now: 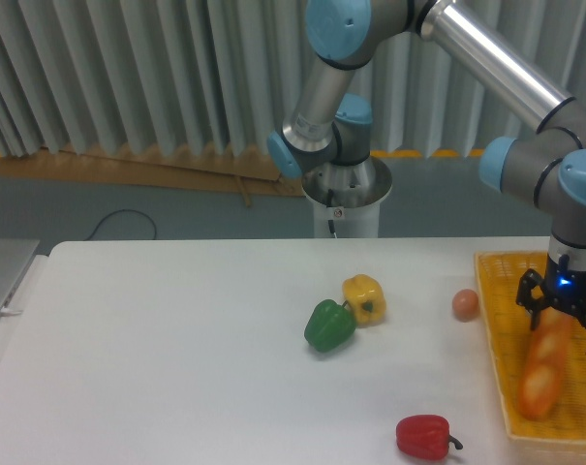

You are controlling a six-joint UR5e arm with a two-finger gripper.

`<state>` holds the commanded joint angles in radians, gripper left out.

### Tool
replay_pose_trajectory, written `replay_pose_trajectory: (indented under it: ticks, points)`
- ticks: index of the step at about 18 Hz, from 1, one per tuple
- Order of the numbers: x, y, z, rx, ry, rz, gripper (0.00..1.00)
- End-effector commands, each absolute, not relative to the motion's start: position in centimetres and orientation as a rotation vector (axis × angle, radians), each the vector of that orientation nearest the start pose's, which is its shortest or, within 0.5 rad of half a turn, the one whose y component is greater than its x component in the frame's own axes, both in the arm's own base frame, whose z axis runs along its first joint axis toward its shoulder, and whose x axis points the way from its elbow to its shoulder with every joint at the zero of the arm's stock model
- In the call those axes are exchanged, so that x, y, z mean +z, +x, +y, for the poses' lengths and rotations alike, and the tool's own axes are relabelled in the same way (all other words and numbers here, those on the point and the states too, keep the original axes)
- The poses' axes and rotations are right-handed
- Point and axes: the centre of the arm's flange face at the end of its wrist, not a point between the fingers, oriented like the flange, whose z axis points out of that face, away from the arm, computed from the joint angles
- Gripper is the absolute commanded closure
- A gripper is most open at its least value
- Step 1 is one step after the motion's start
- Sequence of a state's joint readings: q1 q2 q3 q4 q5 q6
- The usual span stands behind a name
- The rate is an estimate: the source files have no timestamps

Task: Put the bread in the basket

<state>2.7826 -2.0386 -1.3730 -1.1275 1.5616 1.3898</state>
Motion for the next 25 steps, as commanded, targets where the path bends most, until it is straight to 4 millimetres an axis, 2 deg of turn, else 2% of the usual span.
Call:
replay_pose_trajectory:
  ticks: [3, 4, 5, 7, 9, 13, 15, 19, 21, 25]
  points:
    - [35.9, -59.1, 37.0, 0.259, -3.059, 0.281, 0.0]
    - [36.4, -58.1, 38.6, 0.271, -3.048, 0.327, 0.0]
    - [36.8, -56.4, 41.1, 0.28, -3.031, 0.415, 0.0]
    - [38.4, -53.8, 43.6, 0.312, -2.996, 0.585, 0.0]
    - [39.7, -50.5, 46.2, 0.315, -2.967, 0.685, 0.0]
    - [41.8, -45.2, 49.5, 0.294, -2.931, 0.815, 0.0]
    - [42.6, -43.7, 50.0, 0.251, -2.936, 0.853, 0.0]
    - [44.5, -41.3, 49.0, 0.161, -2.938, 0.959, 0.0]
    - [44.1, -40.5, 48.5, 0.092, -2.938, 1.028, 0.0]
    - [44.8, -38.4, 48.1, 0.051, -2.908, 1.124, 0.0]
